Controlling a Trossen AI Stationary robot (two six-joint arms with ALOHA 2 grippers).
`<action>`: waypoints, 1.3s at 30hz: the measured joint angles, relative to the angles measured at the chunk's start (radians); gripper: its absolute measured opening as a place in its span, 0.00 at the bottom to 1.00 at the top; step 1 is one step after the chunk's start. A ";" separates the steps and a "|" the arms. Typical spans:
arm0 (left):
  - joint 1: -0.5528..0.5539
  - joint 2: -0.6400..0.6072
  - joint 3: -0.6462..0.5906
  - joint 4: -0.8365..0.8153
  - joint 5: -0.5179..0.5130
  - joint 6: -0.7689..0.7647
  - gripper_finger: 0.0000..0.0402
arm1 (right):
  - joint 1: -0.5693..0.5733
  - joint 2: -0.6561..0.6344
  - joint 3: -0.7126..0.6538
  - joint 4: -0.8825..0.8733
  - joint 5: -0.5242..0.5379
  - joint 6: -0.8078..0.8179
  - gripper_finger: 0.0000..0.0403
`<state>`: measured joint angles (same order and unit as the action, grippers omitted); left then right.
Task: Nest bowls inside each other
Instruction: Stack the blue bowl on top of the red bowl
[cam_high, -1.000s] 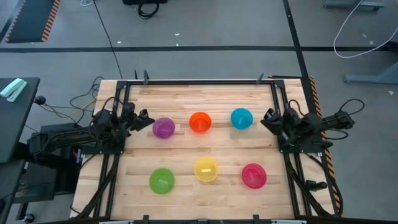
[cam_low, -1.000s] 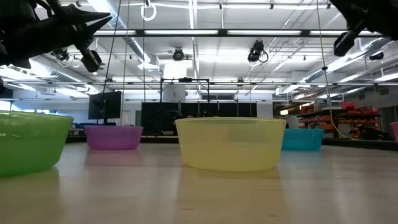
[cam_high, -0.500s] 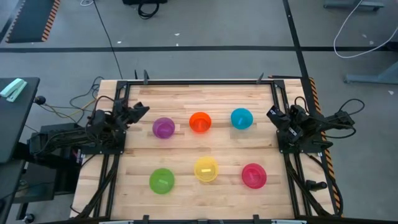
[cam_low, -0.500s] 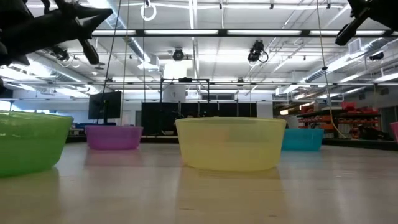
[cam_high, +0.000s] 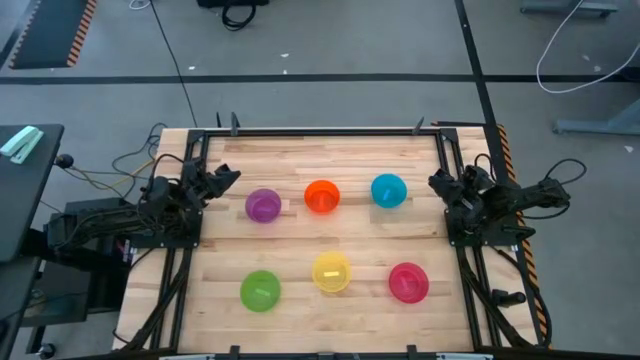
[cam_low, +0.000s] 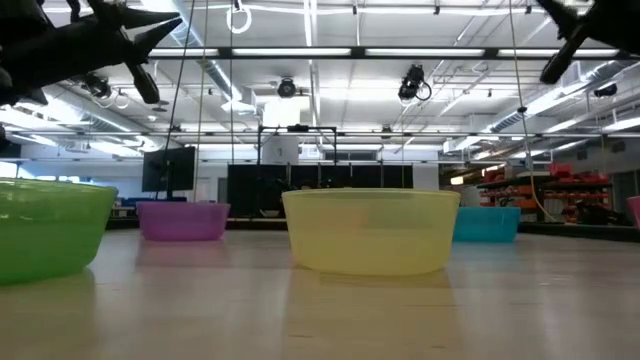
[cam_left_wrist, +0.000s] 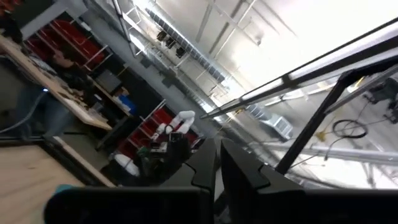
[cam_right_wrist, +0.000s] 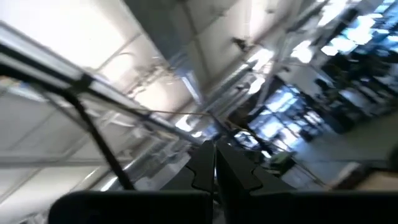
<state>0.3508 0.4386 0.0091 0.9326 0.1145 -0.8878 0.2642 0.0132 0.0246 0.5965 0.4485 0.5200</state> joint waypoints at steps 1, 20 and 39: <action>0.000 0.000 0.002 -0.018 -0.004 0.007 0.06 | 0.000 0.000 0.000 -0.022 0.026 0.022 0.05; 0.108 0.183 0.692 -1.241 -0.037 0.461 0.11 | 0.000 0.384 0.875 -1.669 0.131 0.429 0.06; 0.158 0.399 0.741 -1.451 -0.032 0.541 0.20 | -0.131 0.846 1.123 -2.123 -0.079 0.473 0.33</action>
<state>0.5087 0.8376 0.7498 -0.5185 0.0823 -0.3464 0.1327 0.8588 1.1481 -1.5265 0.3694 0.9926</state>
